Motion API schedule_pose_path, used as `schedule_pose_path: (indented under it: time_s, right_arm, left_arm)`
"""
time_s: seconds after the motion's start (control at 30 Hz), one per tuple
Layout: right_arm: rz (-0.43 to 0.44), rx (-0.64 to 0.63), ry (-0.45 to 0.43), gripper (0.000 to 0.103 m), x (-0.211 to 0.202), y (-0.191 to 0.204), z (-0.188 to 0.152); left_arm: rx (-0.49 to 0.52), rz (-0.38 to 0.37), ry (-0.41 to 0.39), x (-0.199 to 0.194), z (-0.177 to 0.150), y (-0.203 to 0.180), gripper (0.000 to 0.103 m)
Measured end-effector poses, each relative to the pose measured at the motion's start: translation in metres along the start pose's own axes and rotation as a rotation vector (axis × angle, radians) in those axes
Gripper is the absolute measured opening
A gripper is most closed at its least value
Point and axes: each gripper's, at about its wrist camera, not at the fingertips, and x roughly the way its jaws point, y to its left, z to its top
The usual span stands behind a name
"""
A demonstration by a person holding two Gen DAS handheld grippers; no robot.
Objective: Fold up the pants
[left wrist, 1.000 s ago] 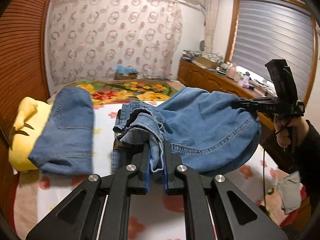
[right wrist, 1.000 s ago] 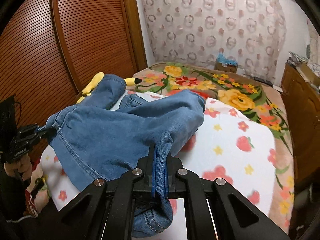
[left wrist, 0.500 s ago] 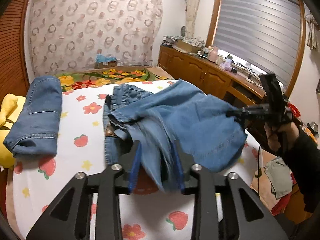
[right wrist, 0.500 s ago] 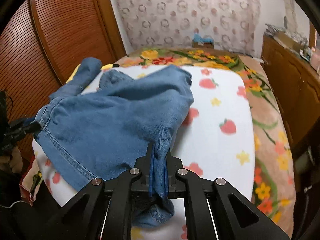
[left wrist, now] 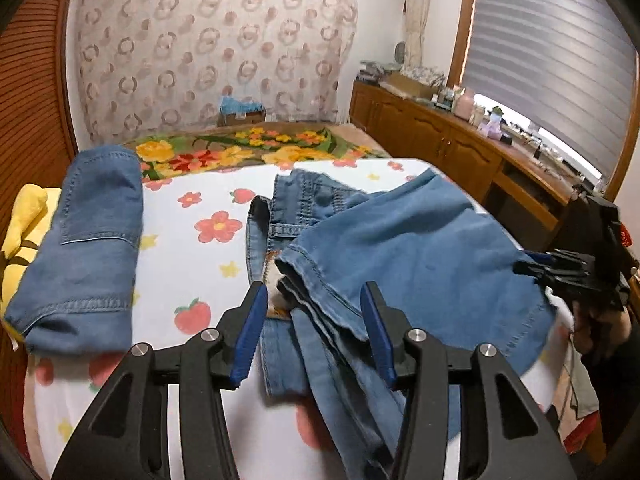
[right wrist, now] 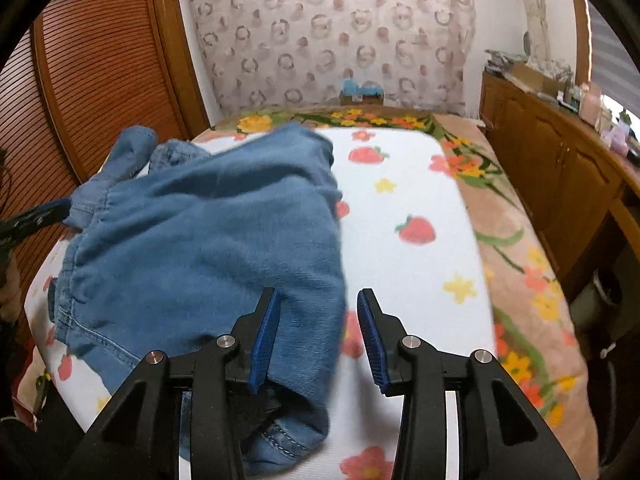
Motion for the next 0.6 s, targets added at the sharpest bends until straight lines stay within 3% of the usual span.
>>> schedule_pose_path:
  time_s: [0.27,0.33,0.47,0.6]
  right_arm:
    - [0.033,0.066,0.032,0.042,0.008,-0.02,-0.005]
    - [0.038,0.074,0.039,0.042,0.01,-0.022,-0.003]
    - [0.049,0.094,0.04,0.042,0.014,-0.028,-0.001]
    - [0.047,0.094,0.038,0.043,0.019,-0.027,-0.001]
  left_arm:
    - [-0.021,-0.05,0.106,0.042,0.001,0.009,0.049]
    - [-0.007,-0.059,0.113,0.044,-0.001,0.003,0.042]
    - [0.039,-0.038,0.121,0.042,-0.006,-0.009,0.038]
    - [0.058,-0.037,0.084,0.031,-0.006,-0.017,0.02]
